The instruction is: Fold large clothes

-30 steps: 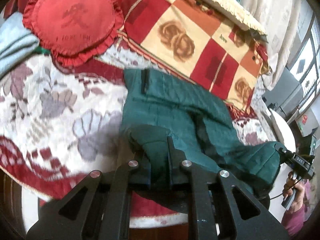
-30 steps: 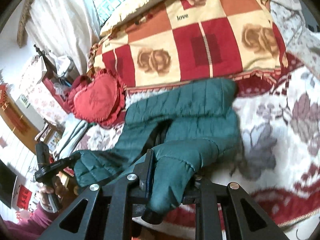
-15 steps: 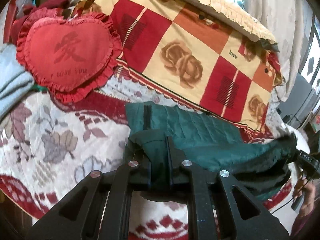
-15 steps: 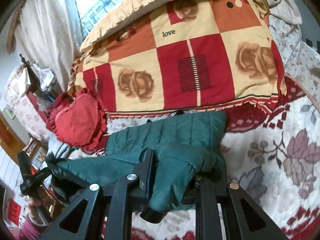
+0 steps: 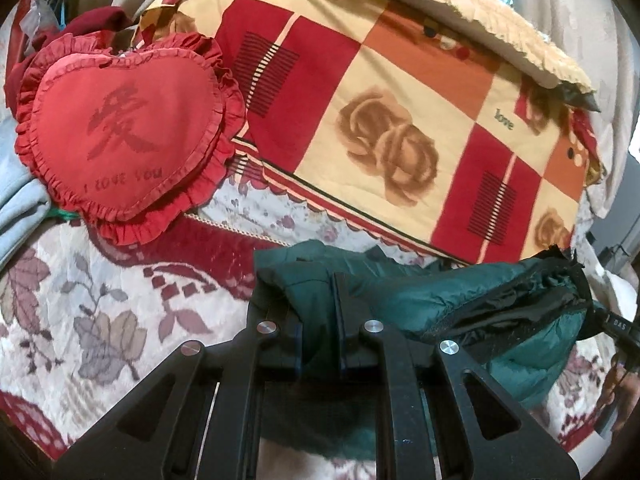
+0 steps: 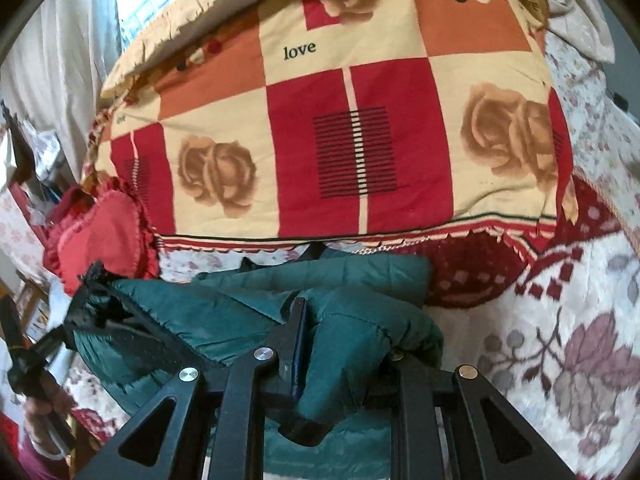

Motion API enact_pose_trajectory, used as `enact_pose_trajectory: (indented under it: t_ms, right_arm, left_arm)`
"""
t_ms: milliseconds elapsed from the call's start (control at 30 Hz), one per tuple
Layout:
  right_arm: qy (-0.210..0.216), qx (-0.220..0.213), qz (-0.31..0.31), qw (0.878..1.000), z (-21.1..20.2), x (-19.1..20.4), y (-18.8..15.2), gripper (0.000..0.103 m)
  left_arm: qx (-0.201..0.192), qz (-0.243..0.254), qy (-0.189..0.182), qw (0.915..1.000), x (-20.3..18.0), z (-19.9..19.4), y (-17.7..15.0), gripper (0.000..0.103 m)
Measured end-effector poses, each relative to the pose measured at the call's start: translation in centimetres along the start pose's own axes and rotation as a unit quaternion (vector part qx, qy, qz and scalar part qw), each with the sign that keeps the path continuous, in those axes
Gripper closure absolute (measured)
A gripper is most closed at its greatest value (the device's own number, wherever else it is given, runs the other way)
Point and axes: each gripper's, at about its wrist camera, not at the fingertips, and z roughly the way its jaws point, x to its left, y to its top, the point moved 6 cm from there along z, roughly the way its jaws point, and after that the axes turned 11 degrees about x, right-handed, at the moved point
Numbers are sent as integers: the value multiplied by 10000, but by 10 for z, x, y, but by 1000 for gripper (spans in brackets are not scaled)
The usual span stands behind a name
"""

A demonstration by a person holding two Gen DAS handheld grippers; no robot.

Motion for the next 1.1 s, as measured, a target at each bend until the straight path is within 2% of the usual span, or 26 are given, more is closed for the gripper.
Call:
enact_pose_trajectory:
  t_ms: [367, 700, 900, 1000, 1100]
  right_arm:
    - [-293, 205, 161, 9992, 62, -13, 39, 85]
    - [-553, 461, 285, 9970, 136, -32, 54, 85]
    - [-568, 565, 455, 9957, 164, -42, 47, 85]
    - [-535, 529, 472, 9960, 161, -41, 48, 82]
    - [-291, 507, 616, 9964, 148, -43, 60, 75]
  left_arm:
    - [298, -77, 464, 9984, 3, 77, 38, 92]
    - [553, -165, 852, 9947, 14, 146, 37, 92]
    - [596, -165, 903, 9940, 15, 163, 33, 91]
    - [524, -217, 887, 9944, 15, 162, 33, 91]
    - [533, -255, 770, 9953, 15, 159, 34, 89]
